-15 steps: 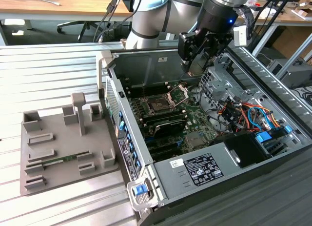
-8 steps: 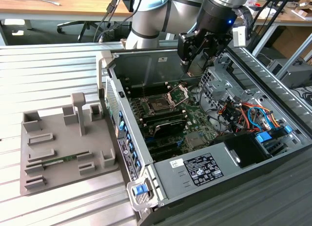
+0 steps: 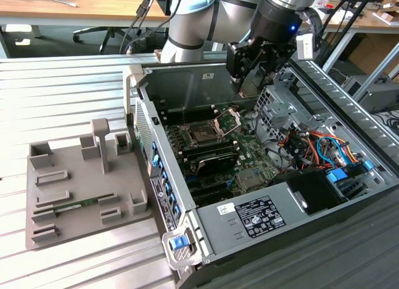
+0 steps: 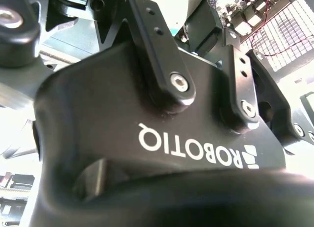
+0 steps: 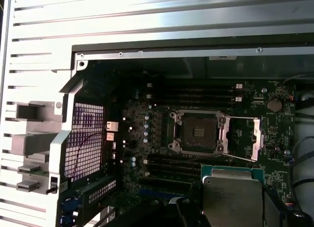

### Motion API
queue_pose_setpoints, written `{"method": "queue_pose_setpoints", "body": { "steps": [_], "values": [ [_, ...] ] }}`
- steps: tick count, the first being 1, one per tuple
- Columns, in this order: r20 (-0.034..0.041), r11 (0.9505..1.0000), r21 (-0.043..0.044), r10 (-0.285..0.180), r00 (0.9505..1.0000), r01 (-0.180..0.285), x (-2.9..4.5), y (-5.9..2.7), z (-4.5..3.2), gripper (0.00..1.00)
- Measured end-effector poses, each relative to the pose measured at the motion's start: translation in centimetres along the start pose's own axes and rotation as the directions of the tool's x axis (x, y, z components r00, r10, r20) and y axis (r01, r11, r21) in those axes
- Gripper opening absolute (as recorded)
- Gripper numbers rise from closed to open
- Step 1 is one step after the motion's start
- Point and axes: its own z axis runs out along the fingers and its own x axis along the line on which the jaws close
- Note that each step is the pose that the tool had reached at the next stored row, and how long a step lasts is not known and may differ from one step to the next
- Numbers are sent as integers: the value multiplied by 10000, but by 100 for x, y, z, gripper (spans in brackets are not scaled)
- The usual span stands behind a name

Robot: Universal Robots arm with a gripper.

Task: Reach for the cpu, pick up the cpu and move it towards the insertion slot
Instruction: 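Pick up the cpu and move it towards the insertion slot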

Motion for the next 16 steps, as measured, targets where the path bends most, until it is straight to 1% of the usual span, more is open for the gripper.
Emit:
{"method": "queue_pose_setpoints", "body": {
  "steps": [3,5,6,7,8,11,13,16],
  "values": [
    [2,10000,-2,52,10000,-52,-1,16,9,55],
    [8,9999,-6,172,9999,-172,-2,21,16,55],
    [14,9995,-17,309,9995,-309,-2,23,22,55],
    [19,9990,-72,444,9990,-444,-1,24,27,55],
    [27,9980,-197,609,9981,-608,-1,24,33,55],
    [36,9959,-349,835,9965,-834,-1,23,43,55],
    [40,9941,-386,1018,9948,-1016,-3,26,54,55],
    [45,9929,-400,1125,9936,-1122,-2,28,67,55]
  ]
}}
